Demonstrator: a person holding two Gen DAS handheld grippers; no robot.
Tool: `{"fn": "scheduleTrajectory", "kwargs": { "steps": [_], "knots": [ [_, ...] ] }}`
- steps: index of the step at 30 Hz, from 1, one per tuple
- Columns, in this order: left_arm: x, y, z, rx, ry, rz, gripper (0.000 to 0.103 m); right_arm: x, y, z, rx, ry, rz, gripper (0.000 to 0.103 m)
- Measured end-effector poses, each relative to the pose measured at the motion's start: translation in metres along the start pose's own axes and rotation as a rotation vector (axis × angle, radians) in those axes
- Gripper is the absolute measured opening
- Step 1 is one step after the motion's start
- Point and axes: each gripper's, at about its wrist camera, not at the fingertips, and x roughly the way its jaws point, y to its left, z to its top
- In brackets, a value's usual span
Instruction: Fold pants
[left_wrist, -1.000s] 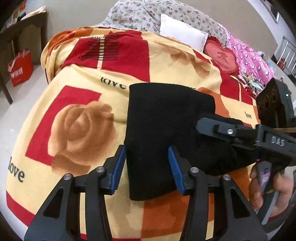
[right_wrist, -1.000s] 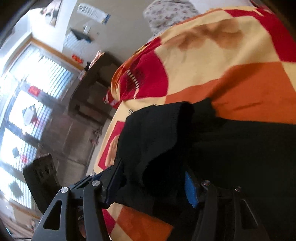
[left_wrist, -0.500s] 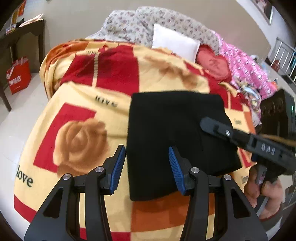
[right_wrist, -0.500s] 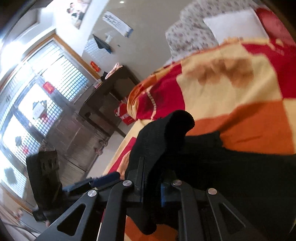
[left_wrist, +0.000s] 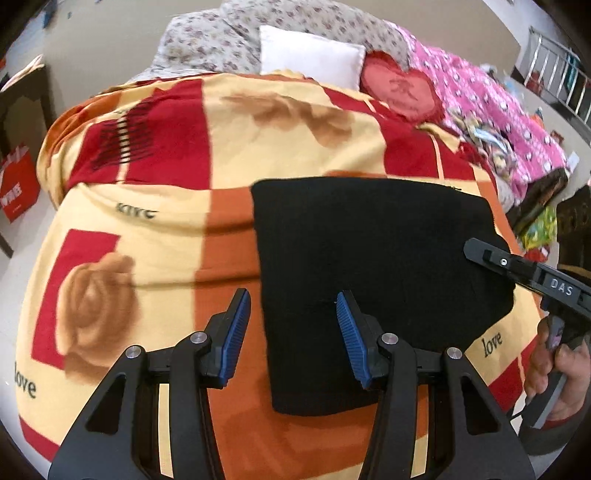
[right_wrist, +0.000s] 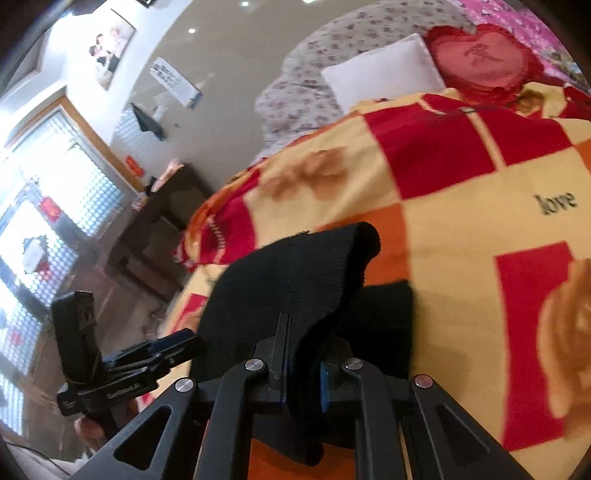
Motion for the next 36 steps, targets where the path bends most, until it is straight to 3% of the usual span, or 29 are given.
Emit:
{"fn": "scheduleTrajectory", "kwargs": {
  "steps": [4, 7, 10, 14, 20, 23, 26, 36],
  "knots": [
    [0.011, -0.011, 0.001, 0.021, 0.018, 0.017, 0.048, 0.012, -0.012, -0.002, -0.009, 0.039, -0.069, 0.012],
    [0.009, -0.014, 0.005, 0.025, 0.007, 0.031, 0.048, 0.004, -0.012, 0.004, 0.001, -0.010, -0.115, 0.027],
    [0.006, -0.014, 0.013, 0.023, -0.013, 0.053, 0.048, -0.018, -0.007, 0.013, -0.014, -0.098, -0.179, 0.030],
    [0.014, -0.016, 0.024, 0.021, -0.020, 0.081, 0.048, -0.018, 0.014, 0.019, -0.088, -0.095, -0.092, 0.030],
    [0.029, -0.016, 0.029, 0.003, -0.004, 0.096, 0.049, 0.031, 0.014, 0.013, -0.114, 0.016, -0.166, 0.030],
    [0.035, -0.016, 0.031, 0.001, -0.003, 0.112, 0.058, 0.042, 0.010, 0.014, -0.127, 0.009, -0.181, 0.031],
    [0.041, -0.014, 0.033, -0.020, 0.002, 0.102, 0.061, 0.050, 0.008, 0.020, -0.136, 0.014, -0.183, 0.031],
    [0.045, -0.012, 0.036, -0.025, -0.002, 0.112, 0.065, 0.039, 0.012, 0.023, -0.108, 0.029, -0.180, 0.031]
  ]
}}
